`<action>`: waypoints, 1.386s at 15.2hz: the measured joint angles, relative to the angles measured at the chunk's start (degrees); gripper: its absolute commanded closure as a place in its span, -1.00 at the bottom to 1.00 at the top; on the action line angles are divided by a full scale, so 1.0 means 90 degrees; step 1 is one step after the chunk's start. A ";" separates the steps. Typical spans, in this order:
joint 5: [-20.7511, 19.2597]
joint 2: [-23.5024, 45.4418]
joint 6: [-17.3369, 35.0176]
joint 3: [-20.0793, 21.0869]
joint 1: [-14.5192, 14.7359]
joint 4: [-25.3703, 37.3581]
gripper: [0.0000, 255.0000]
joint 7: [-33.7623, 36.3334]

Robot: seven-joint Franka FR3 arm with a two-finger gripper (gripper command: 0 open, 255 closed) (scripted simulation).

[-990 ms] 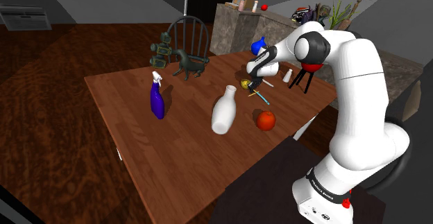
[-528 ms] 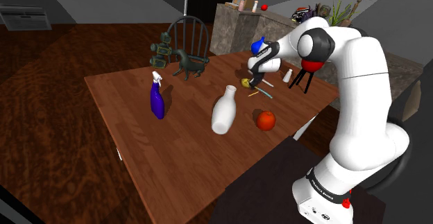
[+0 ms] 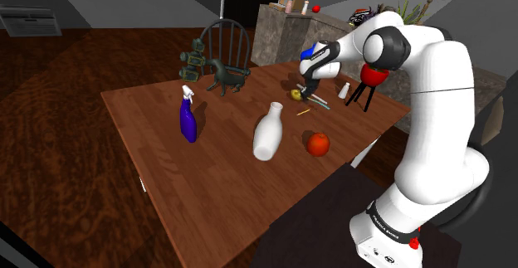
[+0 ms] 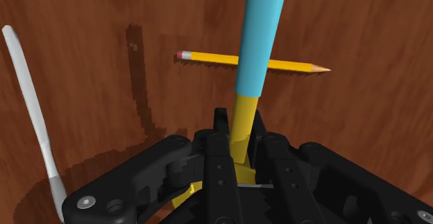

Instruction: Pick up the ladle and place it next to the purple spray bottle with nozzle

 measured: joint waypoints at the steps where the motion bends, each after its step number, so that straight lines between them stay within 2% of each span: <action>1: -0.0008 -0.0031 -0.0066 -0.0007 0.0011 0.0034 1.00 0.0010; 21: -0.0202 -0.0999 -0.1314 -0.0160 0.0131 0.0330 1.00 0.0016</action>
